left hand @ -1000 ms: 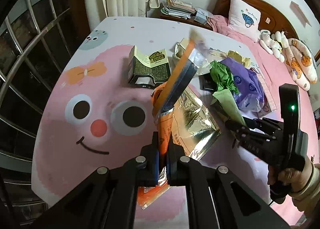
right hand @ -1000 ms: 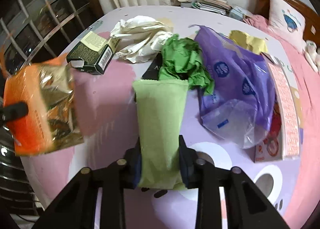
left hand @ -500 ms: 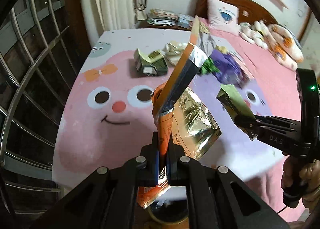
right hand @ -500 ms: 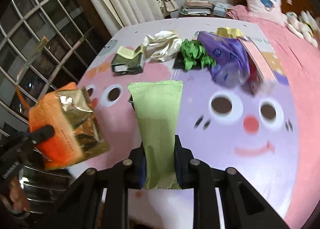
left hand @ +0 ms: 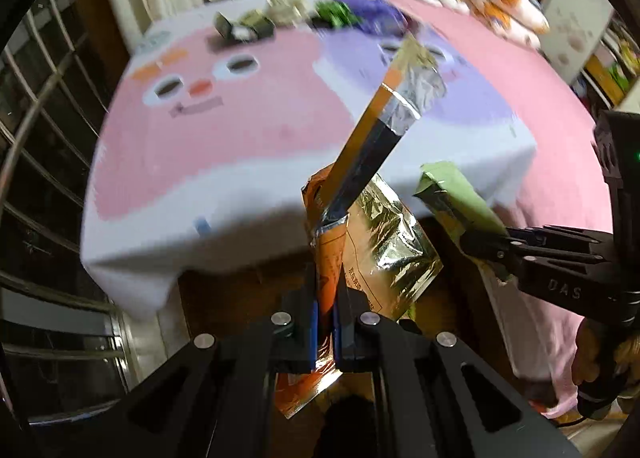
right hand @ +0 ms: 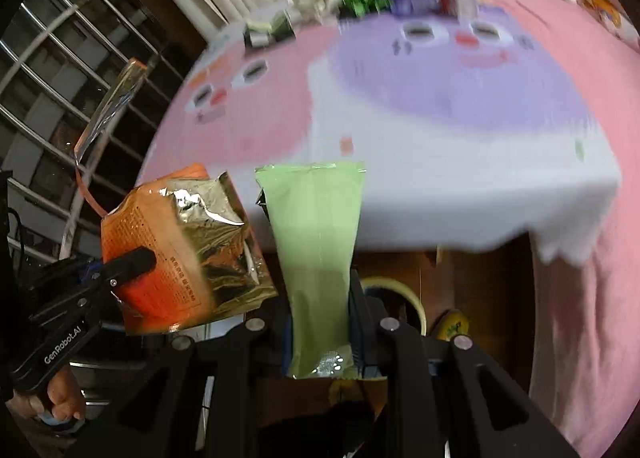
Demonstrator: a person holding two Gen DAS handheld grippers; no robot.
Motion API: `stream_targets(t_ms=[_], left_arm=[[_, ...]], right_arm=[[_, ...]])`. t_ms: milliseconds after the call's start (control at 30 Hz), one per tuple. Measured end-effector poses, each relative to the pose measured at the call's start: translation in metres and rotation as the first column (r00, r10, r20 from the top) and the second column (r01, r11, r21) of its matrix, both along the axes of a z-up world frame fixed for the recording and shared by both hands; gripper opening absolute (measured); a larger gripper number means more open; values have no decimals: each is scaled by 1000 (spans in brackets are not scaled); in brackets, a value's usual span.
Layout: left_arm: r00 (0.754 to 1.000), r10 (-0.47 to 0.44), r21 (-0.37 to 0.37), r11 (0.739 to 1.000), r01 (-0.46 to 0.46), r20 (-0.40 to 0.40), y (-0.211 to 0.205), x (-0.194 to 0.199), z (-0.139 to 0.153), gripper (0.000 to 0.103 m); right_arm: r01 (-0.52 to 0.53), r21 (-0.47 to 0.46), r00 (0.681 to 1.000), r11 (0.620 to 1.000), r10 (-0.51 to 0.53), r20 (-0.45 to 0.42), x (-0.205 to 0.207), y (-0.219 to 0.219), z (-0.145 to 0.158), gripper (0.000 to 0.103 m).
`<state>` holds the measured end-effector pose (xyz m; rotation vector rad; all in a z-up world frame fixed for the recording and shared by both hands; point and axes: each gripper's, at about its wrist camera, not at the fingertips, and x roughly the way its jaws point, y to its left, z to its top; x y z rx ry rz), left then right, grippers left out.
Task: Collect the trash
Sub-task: 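Lift the snack bag and green pouch off the table toward the bin, then open both grippers over the blue bin to drop bag and pouch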
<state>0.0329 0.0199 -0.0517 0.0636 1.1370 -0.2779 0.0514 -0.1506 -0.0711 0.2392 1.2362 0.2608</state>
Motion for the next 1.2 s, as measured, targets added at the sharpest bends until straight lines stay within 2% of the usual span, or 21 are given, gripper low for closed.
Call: stream_targets(t_ms=[167,300,400,533,633,767,867,967,1033,1167,1200], left_arm=[[995,-64,24,998,66,-75,-18,-24,-39,3],[985,-82,47,995,90,-151,-34,-31,-87,3],[979,-69,64,995,83,-194,-41,-29,-133,3],[967,-29,82,995,51,-252,-51,-21,-208,3],[962,4,95,995,23,-272,-58,-18,-259,5],[958,35,114,993,-3,-284,-66,-11,-313,6],[957,58,135,991,-20,-283,-71,-6,-345,14],[956,67,135,990,-29,-286,-69,-3,-368,36],[950,67,141,990,-25,-304,-70,-1,-381,63],[945,84,172,985,-30,-315,-63,8,-393,70],[944,90,176,984,-36,-316,-63,8,-393,75]], right_arm=[[17,-15,993,1000,-19,-119,-32,-1,-48,22],[65,-20,973,998,-68,-221,-44,-11,-105,22],[93,-27,955,995,-97,-280,-48,-19,-156,22],[101,-35,938,994,-107,-329,-47,-24,-227,22],[96,-37,931,995,-103,-351,-40,-24,-274,22],[87,-44,924,995,-97,-369,-44,-26,-335,25],[85,-34,921,996,-92,-378,-41,-28,-366,28],[86,-19,921,996,-87,-380,-35,-29,-389,33],[84,-21,921,996,-86,-381,-28,-29,-400,48],[80,-12,923,997,-78,-376,-24,-28,-409,50],[76,-15,925,997,-76,-373,-24,-27,-408,50]])
